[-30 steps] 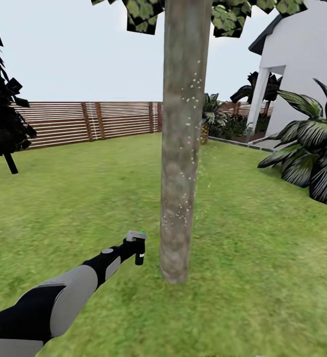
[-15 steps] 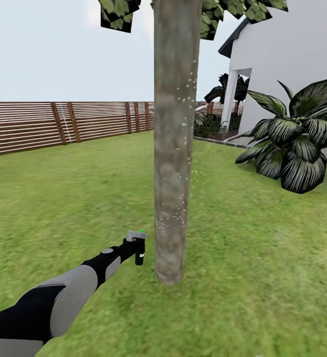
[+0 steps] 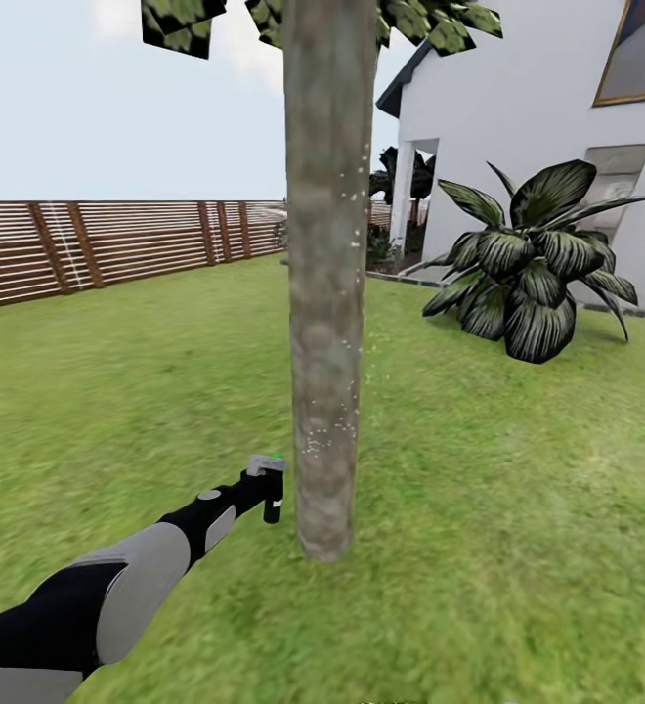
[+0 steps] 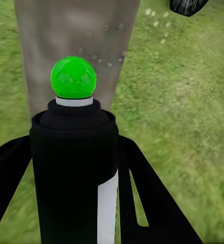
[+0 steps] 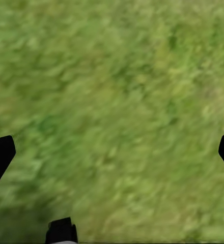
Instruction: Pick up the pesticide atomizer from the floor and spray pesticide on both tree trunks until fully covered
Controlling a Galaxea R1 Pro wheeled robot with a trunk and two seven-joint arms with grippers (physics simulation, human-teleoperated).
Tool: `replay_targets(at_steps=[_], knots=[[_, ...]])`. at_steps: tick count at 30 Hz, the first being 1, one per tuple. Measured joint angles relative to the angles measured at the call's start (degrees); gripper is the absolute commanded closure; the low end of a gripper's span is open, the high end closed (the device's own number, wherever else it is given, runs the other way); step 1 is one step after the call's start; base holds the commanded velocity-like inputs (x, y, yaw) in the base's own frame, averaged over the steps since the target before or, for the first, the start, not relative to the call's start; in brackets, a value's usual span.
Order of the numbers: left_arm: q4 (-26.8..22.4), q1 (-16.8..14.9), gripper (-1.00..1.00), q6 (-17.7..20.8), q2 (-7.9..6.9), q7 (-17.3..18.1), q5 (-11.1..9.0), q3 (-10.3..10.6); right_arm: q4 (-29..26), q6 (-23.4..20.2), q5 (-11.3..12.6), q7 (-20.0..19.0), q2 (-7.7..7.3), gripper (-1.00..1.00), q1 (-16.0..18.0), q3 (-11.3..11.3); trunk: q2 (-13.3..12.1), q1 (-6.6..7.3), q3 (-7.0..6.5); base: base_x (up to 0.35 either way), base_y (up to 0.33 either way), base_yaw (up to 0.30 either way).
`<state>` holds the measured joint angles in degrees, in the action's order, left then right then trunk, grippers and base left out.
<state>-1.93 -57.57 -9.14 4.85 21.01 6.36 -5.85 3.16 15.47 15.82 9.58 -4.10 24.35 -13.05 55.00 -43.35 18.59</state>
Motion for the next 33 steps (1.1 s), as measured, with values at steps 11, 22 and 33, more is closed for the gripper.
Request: replay_targets(at_steps=[11,22,33], knots=[[0.06,0.00,1.00,-0.31,0.97,-0.01,0.10,0.15,0.00,0.00,0.00,0.00,0.00,-1.00,0.00,0.01,0.00,0.00,0.00,0.000,0.220,-0.184],[-53.42,-0.05,1.00,55.34,4.30,-0.08,-0.05,0.66,0.00,0.00,-0.09,0.08,-0.32,-1.00,0.00,0.03,0.01,0.00,-0.01,0.000,0.002,-0.001],[-48.20,-19.34,1.00,65.80,5.05,0.03,-0.37,0.68,0.00,0.00,-0.08,0.09,-0.33,-1.00,-0.02,0.04,0.01,0.00,-0.02,0.000,0.000,0.000]])
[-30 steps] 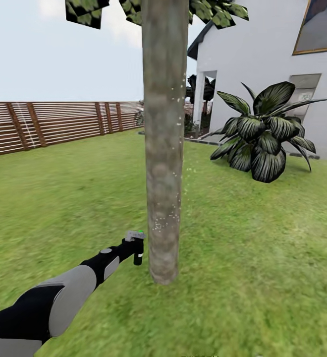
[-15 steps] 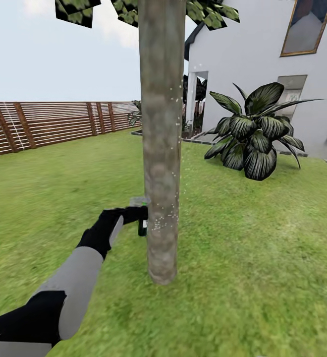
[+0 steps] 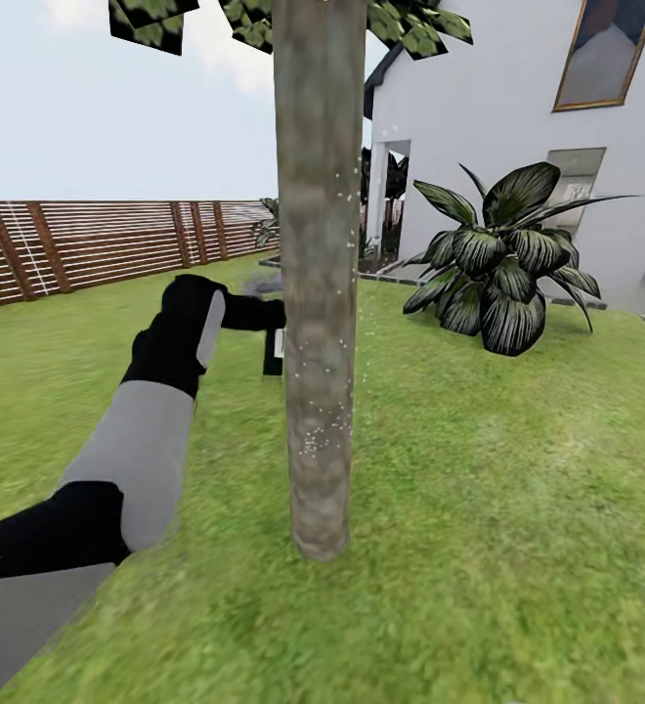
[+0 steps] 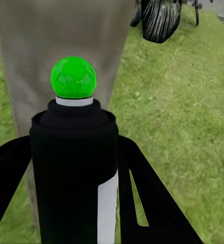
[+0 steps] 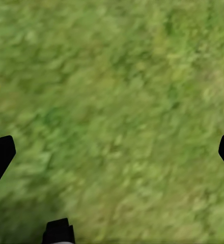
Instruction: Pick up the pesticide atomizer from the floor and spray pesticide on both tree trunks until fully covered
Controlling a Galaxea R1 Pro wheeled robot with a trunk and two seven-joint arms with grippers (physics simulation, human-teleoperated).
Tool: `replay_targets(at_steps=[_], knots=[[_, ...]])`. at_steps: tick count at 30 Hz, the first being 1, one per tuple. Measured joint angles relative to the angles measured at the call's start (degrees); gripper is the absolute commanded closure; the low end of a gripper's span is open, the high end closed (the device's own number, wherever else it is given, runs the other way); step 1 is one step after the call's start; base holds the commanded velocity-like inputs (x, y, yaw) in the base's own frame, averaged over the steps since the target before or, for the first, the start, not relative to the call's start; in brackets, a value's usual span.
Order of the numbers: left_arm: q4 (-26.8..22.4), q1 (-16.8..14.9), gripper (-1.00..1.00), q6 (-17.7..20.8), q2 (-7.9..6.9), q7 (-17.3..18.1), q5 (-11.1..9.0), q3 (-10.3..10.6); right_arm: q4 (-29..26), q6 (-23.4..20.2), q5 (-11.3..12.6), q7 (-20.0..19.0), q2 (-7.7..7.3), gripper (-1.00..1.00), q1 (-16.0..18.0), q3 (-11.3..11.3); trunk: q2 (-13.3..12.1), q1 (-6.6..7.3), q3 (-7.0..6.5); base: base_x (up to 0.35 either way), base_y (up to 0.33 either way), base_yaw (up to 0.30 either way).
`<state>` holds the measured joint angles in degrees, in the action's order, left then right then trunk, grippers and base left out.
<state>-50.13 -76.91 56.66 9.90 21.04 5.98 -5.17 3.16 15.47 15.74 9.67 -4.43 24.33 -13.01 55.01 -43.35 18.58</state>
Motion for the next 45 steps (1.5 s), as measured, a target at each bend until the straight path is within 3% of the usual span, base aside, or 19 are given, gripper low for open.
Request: replay_targets(at_steps=[2,9,14,18,21,24,34,39,45], knots=[[2.67,-3.41,1.00,0.02,-0.02,-0.02,0.15,-0.01,0.00,-0.02,0.00,0.00,0.02,-1.00,0.01,0.00,0.00,0.00,0.01,0.000,0.000,0.000],[15.57,-22.31,1.00,0.08,-0.13,-0.03,0.39,-0.18,0.00,-0.09,-0.01,0.00,0.03,-1.00,-0.01,0.00,-0.02,-0.02,0.00,0.000,0.000,0.000],[18.82,-28.77,1.00,0.11,-0.20,-0.03,0.22,-0.62,0.00,-0.09,-0.01,0.00,-0.01,-1.00,-0.03,0.00,0.00,0.00,0.01,0.000,0.000,0.000],[20.14,-32.53,1.00,0.13,-0.27,-0.03,0.24,-4.38,0.00,-0.09,-0.01,0.00,0.02,-1.00,-0.04,0.00,0.00,0.00,0.01,0.000,0.000,0.000],[27.37,-38.93,1.00,0.08,-0.42,-0.18,0.23,-5.84,0.00,-0.10,-0.01,0.00,0.03,-1.00,-0.06,0.00,0.00,0.00,0.01,0.000,0.000,0.000],[30.62,-43.66,1.00,0.05,-0.56,-0.27,0.21,-6.21,0.00,-0.16,-0.01,0.00,0.03,-1.00,-0.06,0.00,0.00,0.00,0.00,0.000,0.000,0.000],[31.02,-45.44,1.00,-0.06,-0.81,-0.71,0.70,-6.25,0.00,-0.18,-0.01,0.00,0.03,-1.00,-0.06,0.00,-0.01,0.00,0.02,0.000,0.000,0.000],[31.08,-45.48,1.00,-0.07,-3.02,-8.02,0.71,-6.48,0.00,-0.18,-0.01,0.00,0.03,-1.00,-0.05,0.00,-0.01,-0.01,0.02,0.000,0.000,0.000],[31.10,-45.52,1.00,-0.05,-2.02,-9.03,0.19,-6.90,0.00,-0.18,-0.01,0.00,0.02,-1.00,-0.06,0.00,-0.01,0.00,0.02,0.000,0.000,0.000]])
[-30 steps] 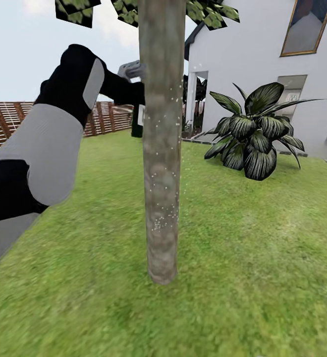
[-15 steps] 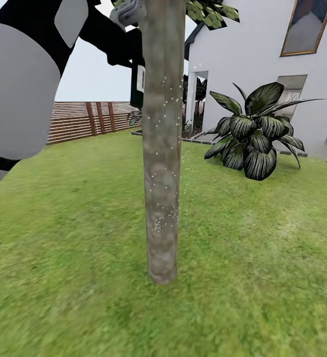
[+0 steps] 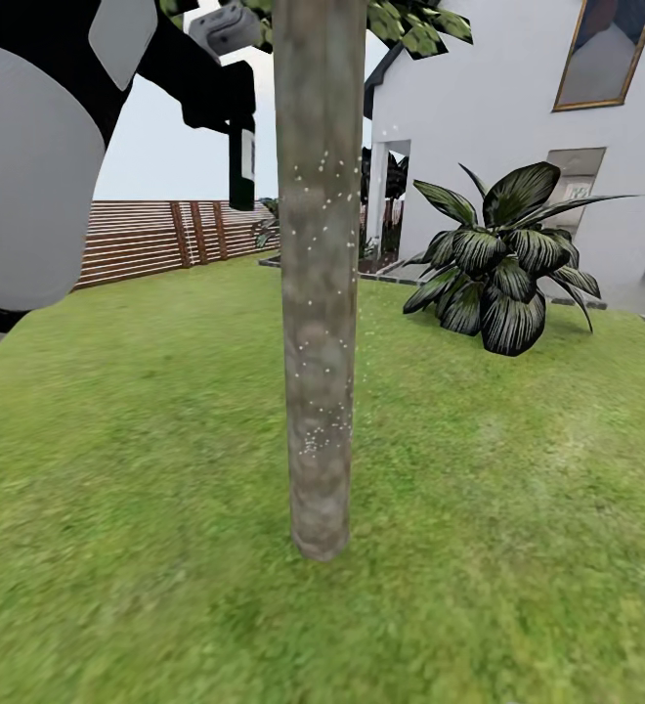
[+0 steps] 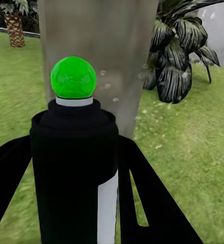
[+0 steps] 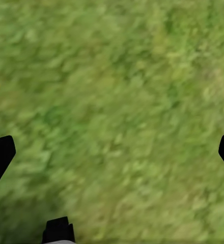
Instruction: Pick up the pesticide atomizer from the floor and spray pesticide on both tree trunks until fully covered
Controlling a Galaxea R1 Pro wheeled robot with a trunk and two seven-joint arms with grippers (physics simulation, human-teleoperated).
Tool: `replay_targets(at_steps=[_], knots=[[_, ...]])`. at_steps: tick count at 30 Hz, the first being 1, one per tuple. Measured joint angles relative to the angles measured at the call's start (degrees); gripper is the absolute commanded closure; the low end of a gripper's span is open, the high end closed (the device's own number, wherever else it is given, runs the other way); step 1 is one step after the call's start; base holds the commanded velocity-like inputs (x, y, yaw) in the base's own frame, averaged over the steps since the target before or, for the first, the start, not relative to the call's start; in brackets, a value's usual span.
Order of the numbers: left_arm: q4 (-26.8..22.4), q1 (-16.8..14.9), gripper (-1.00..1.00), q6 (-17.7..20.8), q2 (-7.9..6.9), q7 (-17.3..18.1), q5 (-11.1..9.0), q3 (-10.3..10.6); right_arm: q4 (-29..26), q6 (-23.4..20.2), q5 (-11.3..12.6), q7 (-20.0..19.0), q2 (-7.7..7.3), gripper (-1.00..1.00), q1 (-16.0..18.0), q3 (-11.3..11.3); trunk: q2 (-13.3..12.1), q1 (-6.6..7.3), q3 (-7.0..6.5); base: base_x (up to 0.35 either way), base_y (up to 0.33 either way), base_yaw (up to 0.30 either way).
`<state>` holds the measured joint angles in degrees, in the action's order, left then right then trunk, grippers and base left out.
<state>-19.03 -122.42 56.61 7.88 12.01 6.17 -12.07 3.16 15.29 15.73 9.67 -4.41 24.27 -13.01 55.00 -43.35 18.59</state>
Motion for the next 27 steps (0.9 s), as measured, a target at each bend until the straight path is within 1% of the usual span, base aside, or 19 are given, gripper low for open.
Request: replay_targets(at_steps=[1,2,3,4,5,6,7,9,11,12,13,14,15,17,19,21,24,26,27], knots=[[-0.02,0.01,1.00,0.03,0.10,-0.02,-0.23,-0.11,0.00,0.00,0.00,0.00,0.01,-1.00,0.01,0.00,0.00,0.00,0.00,0.000,0.000,0.000],[-0.03,0.01,1.00,0.05,0.17,0.00,-1.36,-0.39,0.00,0.00,0.00,0.00,0.01,-1.00,0.01,0.00,0.00,0.00,0.00,0.000,0.000,0.000],[-0.03,0.00,1.00,0.05,0.22,0.02,-3.74,-0.77,0.00,0.00,0.00,0.00,0.01,-1.00,0.00,0.00,0.00,0.00,0.00,0.000,0.000,0.000],[-0.01,0.01,1.00,0.08,0.26,0.08,-9.35,-1.18,0.00,0.00,0.02,0.00,0.01,-1.00,0.00,0.00,0.00,0.00,0.00,0.000,0.000,0.000],[0.01,0.02,1.00,0.04,0.27,0.09,-12.64,-1.25,0.00,0.00,0.01,0.00,0.01,-1.00,-0.01,0.00,0.00,0.00,0.00,0.000,0.000,0.000],[0.02,0.02,1.00,0.03,0.30,0.10,-15.23,-1.30,0.00,0.00,0.01,0.00,0.01,-1.00,-0.01,0.00,0.00,0.00,0.00,0.000,0.000,0.000],[0.01,0.01,1.00,0.02,0.39,0.11,-16.91,-1.32,0.00,0.00,0.00,0.00,0.01,-1.00,-0.01,0.00,0.00,0.00,0.00,0.000,0.000,0.000],[-0.08,0.00,1.00,-0.02,0.90,0.06,-18.86,-1.28,0.00,0.00,0.00,0.00,0.01,-1.00,-0.01,0.00,0.00,0.00,0.00,0.000,0.000,0.000],[-0.33,-0.01,1.00,-0.11,1.06,-0.34,-18.87,-1.10,0.00,0.00,0.00,0.00,-0.01,-1.00,0.00,0.00,0.00,0.00,0.00,0.000,0.000,0.000],[-0.45,0.00,1.00,-0.15,1.10,-1.35,-18.34,-1.00,0.00,0.00,0.00,0.00,0.00,-1.00,0.00,0.00,0.00,0.00,0.00,0.000,0.000,0.000],[-0.52,0.00,1.00,-0.14,1.12,-3.11,-17.41,-0.94,0.00,0.00,0.00,0.00,0.00,-1.00,-0.01,0.00,0.00,0.00,0.00,0.000,0.000,0.000],[-0.58,0.00,1.00,-0.13,1.14,-6.31,-15.64,-0.88,0.00,0.00,0.00,0.00,0.01,-1.00,-0.01,0.00,0.00,0.00,0.00,0.000,0.000,0.000],[-0.58,0.00,1.00,-0.11,1.15,-8.20,-15.16,-0.94,0.00,0.00,0.00,0.00,-0.01,-1.00,-0.01,0.00,0.00,0.00,0.00,0.000,0.000,0.000],[-0.38,-0.01,1.00,-0.07,1.13,-10.21,-14.47,-1.00,0.00,0.00,0.00,0.00,-0.02,-1.00,-0.01,0.00,0.00,0.00,0.00,0.000,0.000,0.000],[0.13,0.00,1.00,0.08,1.11,-10.97,-14.19,-1.18,0.00,0.00,0.00,0.00,-0.05,-1.00,0.00,0.00,0.00,0.00,0.00,0.000,0.000,0.000],[2.06,0.00,1.00,0.10,1.18,-9.99,-14.38,-1.25,0.00,0.00,0.00,0.00,-0.04,-1.00,0.00,0.00,-0.01,0.00,0.00,0.000,0.000,0.000],[4.89,0.00,1.00,0.04,1.25,-5.96,-14.44,-1.47,0.00,0.00,0.00,0.00,-0.02,-1.00,-0.01,0.00,0.00,0.00,0.00,0.000,0.000,0.000],[5.87,0.00,1.00,0.01,1.24,-5.04,-14.17,-1.46,0.00,0.00,0.00,0.00,-0.04,-1.00,-0.01,0.00,0.00,0.00,0.00,0.000,0.000,0.000],[7.21,0.01,1.00,-0.05,1.25,-4.83,-14.12,-1.36,0.00,0.00,0.00,0.00,-0.03,-1.00,0.00,0.00,-0.01,0.00,0.01,0.000,0.000,0.000]])
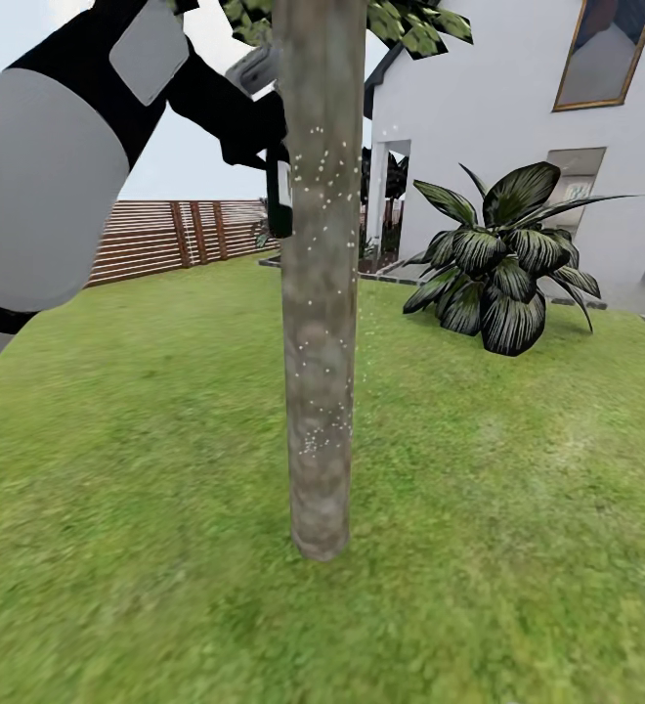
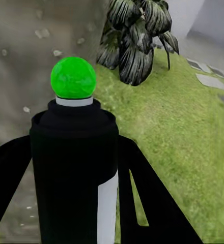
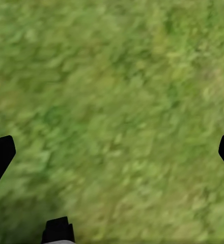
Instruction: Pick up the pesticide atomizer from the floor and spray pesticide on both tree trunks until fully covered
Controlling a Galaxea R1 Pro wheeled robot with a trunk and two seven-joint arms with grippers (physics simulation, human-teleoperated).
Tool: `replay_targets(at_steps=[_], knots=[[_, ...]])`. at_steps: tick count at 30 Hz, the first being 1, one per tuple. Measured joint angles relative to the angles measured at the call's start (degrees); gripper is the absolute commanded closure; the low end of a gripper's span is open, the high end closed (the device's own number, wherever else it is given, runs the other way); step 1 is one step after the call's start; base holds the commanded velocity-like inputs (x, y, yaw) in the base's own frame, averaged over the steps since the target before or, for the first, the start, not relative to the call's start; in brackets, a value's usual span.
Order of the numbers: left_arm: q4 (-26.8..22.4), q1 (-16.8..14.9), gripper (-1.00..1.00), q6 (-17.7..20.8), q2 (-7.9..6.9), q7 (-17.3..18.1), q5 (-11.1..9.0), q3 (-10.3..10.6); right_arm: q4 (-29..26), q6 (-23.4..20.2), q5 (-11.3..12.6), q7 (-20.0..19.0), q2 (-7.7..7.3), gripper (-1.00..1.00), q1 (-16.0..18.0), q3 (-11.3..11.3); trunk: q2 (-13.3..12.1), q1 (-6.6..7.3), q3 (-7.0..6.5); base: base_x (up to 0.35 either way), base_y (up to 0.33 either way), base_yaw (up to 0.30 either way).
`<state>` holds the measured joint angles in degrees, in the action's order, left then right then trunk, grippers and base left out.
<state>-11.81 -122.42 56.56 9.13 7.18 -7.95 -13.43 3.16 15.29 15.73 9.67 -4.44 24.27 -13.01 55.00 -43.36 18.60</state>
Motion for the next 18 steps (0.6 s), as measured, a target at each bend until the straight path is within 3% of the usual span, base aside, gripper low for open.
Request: replay_targets(at_steps=[2,4,5,7,8,9,10,11,12,18], knots=[[3.48,0.01,1.00,-0.18,0.03,0.69,-0.03,0.16,0.00,0.00,0.00,0.00,0.01,-1.00,-0.01,0.00,0.00,0.00,0.00,0.000,0.000,0.000],[4.87,-0.01,1.00,-0.30,0.07,3.59,-0.16,0.07,0.00,0.00,0.00,0.00,0.01,-1.00,-0.01,0.00,0.01,0.00,0.00,0.000,0.000,0.000],[5.33,-0.01,1.00,-0.48,0.09,6.94,-0.34,-0.04,0.00,0.00,0.00,0.00,0.03,-1.00,0.00,0.00,0.00,0.00,0.00,0.000,0.000,0.000],[5.77,-0.01,1.00,-0.77,0.69,10.34,0.02,0.28,0.00,0.00,0.00,0.00,-0.01,-1.00,-0.01,0.00,0.00,0.00,0.00,0.000,0.000,0.000],[5.93,-0.01,1.00,-1.14,0.86,11.00,2.02,1.98,0.00,0.00,0.00,0.00,0.01,-1.00,0.01,0.00,0.01,0.00,-0.01,0.000,0.000,0.000],[6.60,0.00,1.00,-1.85,0.86,10.07,7.84,6.06,0.00,0.00,0.00,0.00,0.03,-1.00,0.01,0.00,0.00,0.00,0.00,0.000,0.000,0.000],[7.99,0.01,1.00,-2.05,0.87,8.84,10.57,7.18,0.00,0.00,0.00,0.00,0.04,-1.00,0.01,0.00,0.00,0.00,0.00,0.000,0.000,0.000],[8.99,0.00,1.00,-2.67,0.87,7.86,12.05,7.50,0.00,0.00,0.00,0.00,0.01,-1.00,0.00,0.00,0.00,0.00,0.00,0.000,0.000,0.000],[9.41,-0.01,1.00,-4.01,0.87,6.53,12.84,7.82,0.00,0.00,0.00,0.00,-0.01,-1.00,-0.01,0.00,0.01,0.00,0.00,0.000,0.000,0.000],[9.72,0.04,1.00,-5.08,0.87,1.36,13.08,7.75,0.00,0.00,0.00,0.00,-0.03,-1.00,-0.01,0.00,0.01,0.00,0.00,0.000,0.000,0.000]])
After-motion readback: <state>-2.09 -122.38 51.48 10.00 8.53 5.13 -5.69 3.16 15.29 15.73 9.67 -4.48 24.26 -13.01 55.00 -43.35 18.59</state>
